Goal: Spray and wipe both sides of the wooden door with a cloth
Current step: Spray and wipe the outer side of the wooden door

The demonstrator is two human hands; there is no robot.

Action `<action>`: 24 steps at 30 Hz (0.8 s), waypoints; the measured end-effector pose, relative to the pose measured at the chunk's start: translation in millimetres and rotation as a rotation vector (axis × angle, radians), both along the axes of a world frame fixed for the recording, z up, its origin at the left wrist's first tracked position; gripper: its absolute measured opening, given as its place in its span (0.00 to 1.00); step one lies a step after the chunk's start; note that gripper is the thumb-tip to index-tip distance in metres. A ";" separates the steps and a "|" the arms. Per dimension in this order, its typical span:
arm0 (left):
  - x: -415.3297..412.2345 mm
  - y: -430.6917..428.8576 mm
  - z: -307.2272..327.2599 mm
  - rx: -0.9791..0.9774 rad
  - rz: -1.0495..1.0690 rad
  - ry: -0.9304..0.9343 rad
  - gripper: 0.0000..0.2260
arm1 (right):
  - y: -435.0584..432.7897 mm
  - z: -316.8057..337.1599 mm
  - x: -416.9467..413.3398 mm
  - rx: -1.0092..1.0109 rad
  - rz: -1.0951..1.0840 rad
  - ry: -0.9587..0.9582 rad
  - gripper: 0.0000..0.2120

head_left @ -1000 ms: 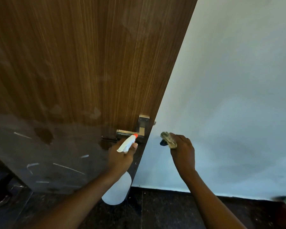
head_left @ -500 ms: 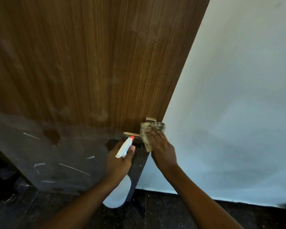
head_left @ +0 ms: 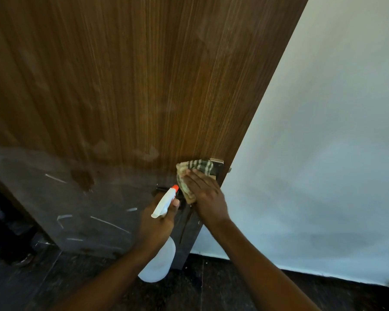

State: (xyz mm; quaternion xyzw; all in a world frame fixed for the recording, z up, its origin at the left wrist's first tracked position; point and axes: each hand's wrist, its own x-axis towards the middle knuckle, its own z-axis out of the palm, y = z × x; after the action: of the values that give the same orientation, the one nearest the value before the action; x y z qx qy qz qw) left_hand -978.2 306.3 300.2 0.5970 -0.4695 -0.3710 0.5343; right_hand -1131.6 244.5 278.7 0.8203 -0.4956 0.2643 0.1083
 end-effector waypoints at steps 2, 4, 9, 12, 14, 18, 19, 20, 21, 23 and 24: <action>2.4 0.3 -3.7 0.010 -0.018 0.020 0.07 | 10.0 -2.3 -25.7 -0.052 -0.014 0.019 0.31; 4.1 -0.5 -7.7 0.040 -0.029 0.055 0.09 | 22.5 -8.1 -47.9 -0.048 -0.071 -0.033 0.32; 5.0 0.3 -2.6 0.018 -0.014 0.063 0.05 | 14.9 -5.9 -7.6 -0.036 -0.125 -0.037 0.33; 10.3 -0.7 -3.1 0.024 0.036 0.029 0.07 | -2.2 1.8 33.8 0.019 -0.018 -0.057 0.31; 14.2 -1.4 -3.7 0.040 0.052 0.005 0.09 | -6.4 2.5 34.3 0.016 0.028 -0.043 0.32; 16.7 -2.7 -4.9 0.020 0.015 0.018 0.08 | 14.6 -14.6 -16.8 -0.131 -0.034 -0.001 0.31; 15.9 -2.5 -5.8 0.021 -0.006 0.032 0.08 | 24.1 -20.1 -30.7 -0.141 -0.094 -0.051 0.31; 15.1 -2.7 -6.9 0.021 -0.025 0.049 0.09 | 31.6 -25.3 -38.6 -0.128 -0.157 -0.113 0.32; 13.8 -2.6 -7.9 0.025 -0.044 0.063 0.10 | 37.5 -28.0 -39.6 -0.096 -0.232 -0.172 0.32; 10.6 -2.3 -8.6 0.031 -0.056 0.081 0.11 | 40.9 -29.3 -20.4 -0.004 -0.348 -0.325 0.28; 10.2 -1.8 -8.0 0.027 -0.055 0.086 0.11 | 36.9 -29.3 -7.0 0.051 -0.369 -0.392 0.26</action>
State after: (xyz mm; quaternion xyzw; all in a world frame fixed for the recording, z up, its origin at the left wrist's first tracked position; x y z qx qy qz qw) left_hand -968.0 304.6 292.2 0.5745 -0.4574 -0.4171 0.5355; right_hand -1138.6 281.5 249.3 0.6520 -0.6546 0.3810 0.0358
